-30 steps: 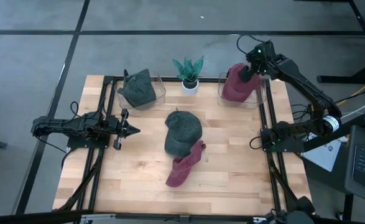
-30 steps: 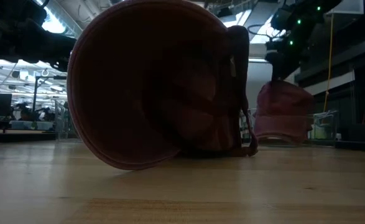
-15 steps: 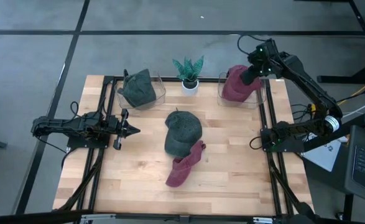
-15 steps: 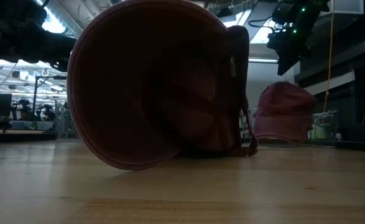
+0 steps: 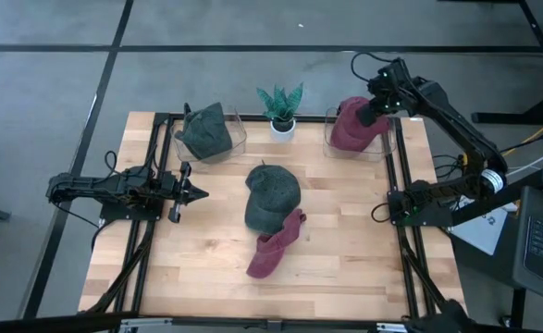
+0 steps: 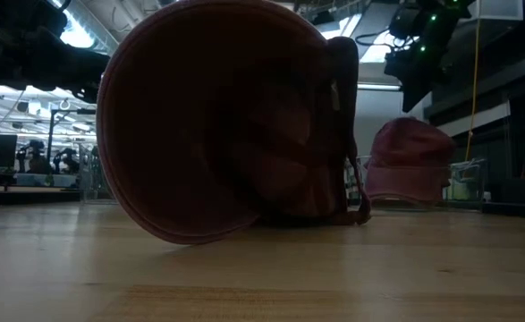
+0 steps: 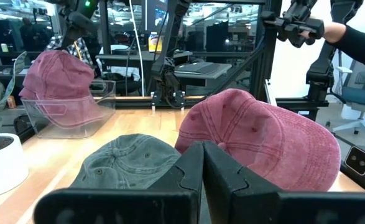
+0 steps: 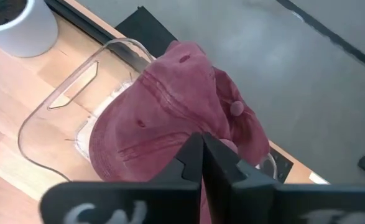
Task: Pick & Place hat
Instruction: Put the right red cap into the right transparent bin
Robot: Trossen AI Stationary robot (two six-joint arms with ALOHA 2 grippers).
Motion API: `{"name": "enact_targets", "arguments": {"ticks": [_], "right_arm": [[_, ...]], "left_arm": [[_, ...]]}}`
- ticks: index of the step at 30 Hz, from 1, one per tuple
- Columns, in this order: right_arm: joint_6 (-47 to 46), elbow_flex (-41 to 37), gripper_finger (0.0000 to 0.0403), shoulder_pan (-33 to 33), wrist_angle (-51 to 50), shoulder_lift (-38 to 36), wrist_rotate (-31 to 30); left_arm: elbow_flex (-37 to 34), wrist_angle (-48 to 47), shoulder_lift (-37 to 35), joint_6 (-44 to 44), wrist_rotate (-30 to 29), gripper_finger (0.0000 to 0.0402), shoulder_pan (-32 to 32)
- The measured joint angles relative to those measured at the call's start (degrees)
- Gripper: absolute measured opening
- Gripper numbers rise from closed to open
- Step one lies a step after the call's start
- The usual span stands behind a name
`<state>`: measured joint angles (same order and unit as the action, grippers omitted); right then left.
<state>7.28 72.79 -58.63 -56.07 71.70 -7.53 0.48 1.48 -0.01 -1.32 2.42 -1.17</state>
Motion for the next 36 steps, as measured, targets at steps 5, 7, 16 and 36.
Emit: {"name": "enact_targets", "arguments": {"ticks": [5,7,16,36], "right_arm": [[-1.1,0.0,0.0005,0.0,0.0,3.2,-1.3],[-1.3,0.0,0.0004,0.0,0.0,4.8,-2.3],[-1.0,-4.1,0.0004,-0.1,5.6,8.1,-3.5],[1.5,-20.5,0.0006,-1.8,29.2,6.6,-0.9]], "left_arm": [[0.0,0.0,0.0,0.0,0.0,0.0006,0.0],[0.0,0.0,0.0,0.0,0.0,0.0006,0.0],[0.0,0.0,0.0,0.0,0.0,0.0006,0.0],[0.0,0.0,0.0,0.0,0.0,0.0006,0.0]]}}
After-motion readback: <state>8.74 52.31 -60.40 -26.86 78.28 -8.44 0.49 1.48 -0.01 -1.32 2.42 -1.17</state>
